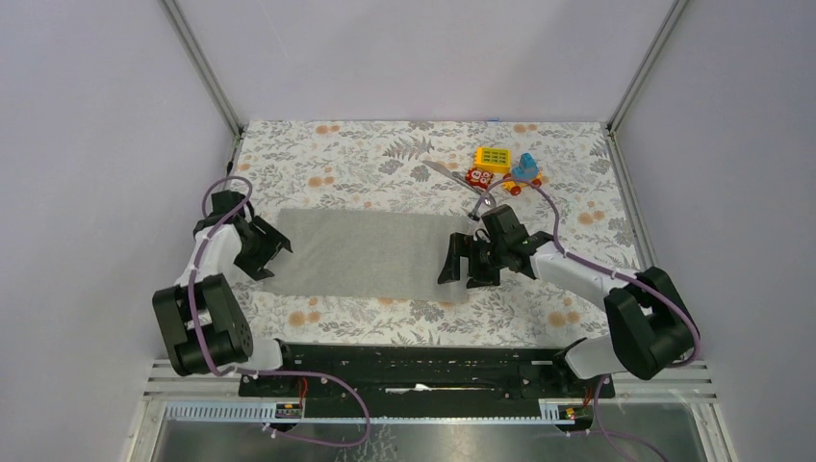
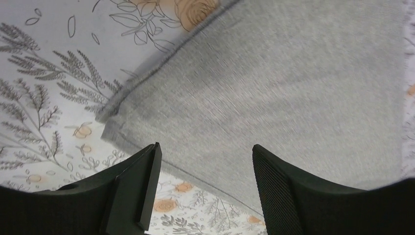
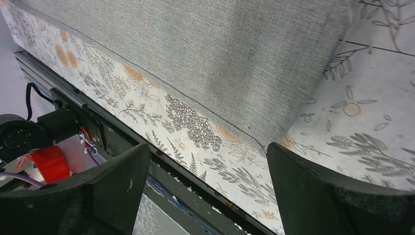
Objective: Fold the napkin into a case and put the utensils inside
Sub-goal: Smooth out the rectangle-folded napkin at the center of the board.
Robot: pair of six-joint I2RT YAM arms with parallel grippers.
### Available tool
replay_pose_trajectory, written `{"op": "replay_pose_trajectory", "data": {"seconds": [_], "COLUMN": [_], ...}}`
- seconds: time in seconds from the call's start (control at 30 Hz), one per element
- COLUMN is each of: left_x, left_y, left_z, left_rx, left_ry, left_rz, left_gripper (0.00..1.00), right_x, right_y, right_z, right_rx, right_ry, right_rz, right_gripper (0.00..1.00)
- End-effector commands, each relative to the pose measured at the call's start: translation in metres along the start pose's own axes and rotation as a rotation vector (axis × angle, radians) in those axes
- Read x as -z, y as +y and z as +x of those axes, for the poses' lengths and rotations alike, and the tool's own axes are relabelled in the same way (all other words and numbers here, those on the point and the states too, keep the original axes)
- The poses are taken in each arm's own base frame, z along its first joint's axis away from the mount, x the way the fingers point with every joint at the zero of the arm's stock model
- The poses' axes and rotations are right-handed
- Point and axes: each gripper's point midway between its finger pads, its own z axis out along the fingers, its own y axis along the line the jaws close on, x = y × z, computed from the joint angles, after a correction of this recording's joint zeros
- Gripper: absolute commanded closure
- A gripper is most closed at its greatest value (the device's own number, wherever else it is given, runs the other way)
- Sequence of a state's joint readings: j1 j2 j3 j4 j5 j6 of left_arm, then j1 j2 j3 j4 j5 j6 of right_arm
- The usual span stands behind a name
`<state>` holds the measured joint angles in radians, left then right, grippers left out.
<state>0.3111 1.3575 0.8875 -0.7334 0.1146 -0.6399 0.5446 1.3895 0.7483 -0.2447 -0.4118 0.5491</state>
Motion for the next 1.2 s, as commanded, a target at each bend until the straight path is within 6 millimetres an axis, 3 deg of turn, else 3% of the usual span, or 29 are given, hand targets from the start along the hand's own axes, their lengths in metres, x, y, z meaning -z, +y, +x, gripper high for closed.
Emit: {"op": "replay_pose_trajectory", "data": {"seconds": [0.0,0.17,0.27,0.43,0.6,0.73,0.87,1.0,1.17], "left_x": [-0.027,-0.047,-0.04,0.002,0.018,0.001,-0.023,-0.028,-0.048], "left_y": [0.008,0.033,0.024,-0.029,-0.093,-0.126,-0.141,-0.153,-0.153], "left_z": [-0.001,0.007,0.006,-0.026,-0.049,-0.067,-0.081,-0.097,-0.106], "left_rx": [0.002,0.066,0.069,-0.003,-0.039,-0.054,-0.056,-0.084,-0.076], "left_ry": [0.03,0.053,0.06,-0.042,-0.067,-0.048,-0.015,-0.039,-0.025], "left_rz": [-0.034,-0.093,-0.06,0.162,0.425,0.5,0.523,0.551,0.521], "left_gripper": [0.27,0.24,0.24,0.17,0.04,0.03,0.04,0.04,0.04], "right_x": [-0.013,-0.025,-0.021,0.006,-0.006,-0.029,-0.045,-0.049,-0.051], "right_y": [0.019,-0.004,-0.014,0.017,0.051,0.065,0.059,0.035,0.008], "right_z": [-0.003,0.006,0.002,-0.047,-0.103,-0.144,-0.172,-0.182,-0.183], "right_rx": [0.003,-0.017,-0.004,0.085,0.104,0.056,0.015,-0.015,-0.051], "right_ry": [0.01,0.011,0.0,-0.137,-0.171,-0.177,-0.184,-0.204,-0.202], "right_rz": [-0.115,-0.047,0.027,0.022,-0.039,-0.131,-0.146,-0.122,-0.11], "right_gripper": [0.06,0.12,0.13,0.01,0.0,0.0,0.0,0.0,0.0]}}
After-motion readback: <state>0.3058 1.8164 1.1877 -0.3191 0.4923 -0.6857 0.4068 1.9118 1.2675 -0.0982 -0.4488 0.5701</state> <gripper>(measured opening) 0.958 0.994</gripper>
